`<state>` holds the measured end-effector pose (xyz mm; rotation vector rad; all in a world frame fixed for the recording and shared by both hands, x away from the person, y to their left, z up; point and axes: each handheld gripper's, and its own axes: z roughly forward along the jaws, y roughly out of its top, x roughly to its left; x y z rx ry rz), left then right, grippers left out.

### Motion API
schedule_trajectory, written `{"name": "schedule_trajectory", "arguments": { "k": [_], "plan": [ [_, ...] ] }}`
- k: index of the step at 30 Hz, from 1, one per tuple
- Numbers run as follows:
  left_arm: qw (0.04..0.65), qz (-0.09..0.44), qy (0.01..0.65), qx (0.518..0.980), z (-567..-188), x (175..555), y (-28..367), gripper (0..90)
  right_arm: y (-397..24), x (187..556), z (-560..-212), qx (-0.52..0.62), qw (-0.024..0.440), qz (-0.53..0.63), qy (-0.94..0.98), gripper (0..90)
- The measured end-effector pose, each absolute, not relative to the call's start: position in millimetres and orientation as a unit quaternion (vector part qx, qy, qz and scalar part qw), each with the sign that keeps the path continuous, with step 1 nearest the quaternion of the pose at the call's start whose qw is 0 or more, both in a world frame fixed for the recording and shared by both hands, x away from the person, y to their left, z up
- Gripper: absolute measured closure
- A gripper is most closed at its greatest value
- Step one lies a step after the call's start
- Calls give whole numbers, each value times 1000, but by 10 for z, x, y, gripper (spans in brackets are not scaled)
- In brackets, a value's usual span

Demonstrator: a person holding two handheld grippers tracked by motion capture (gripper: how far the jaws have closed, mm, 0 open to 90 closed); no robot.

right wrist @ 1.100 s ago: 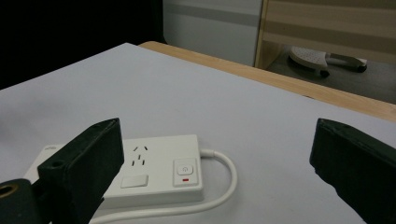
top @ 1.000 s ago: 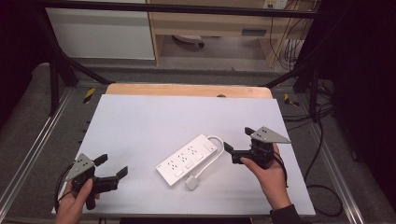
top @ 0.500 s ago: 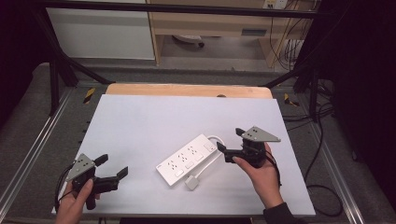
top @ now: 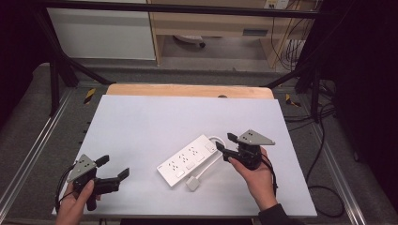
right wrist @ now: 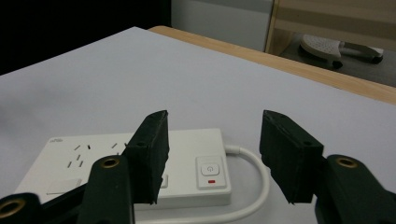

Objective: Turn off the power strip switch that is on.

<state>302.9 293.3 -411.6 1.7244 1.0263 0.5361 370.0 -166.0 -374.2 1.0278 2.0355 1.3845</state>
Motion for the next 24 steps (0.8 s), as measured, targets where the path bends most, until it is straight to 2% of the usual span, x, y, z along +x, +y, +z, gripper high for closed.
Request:
{"name": "schedule_trajectory", "arguments": {
  "k": [14,24],
  "plan": [
    [507,223,424,717,-4113,3029,2927,54,-1372,3598,-3822,326,228,521,755,761],
    [505,225,427,716,-4117,3029,2929,54,-1209,3549,-3927,303,211,527,765,892]
  ]
}}
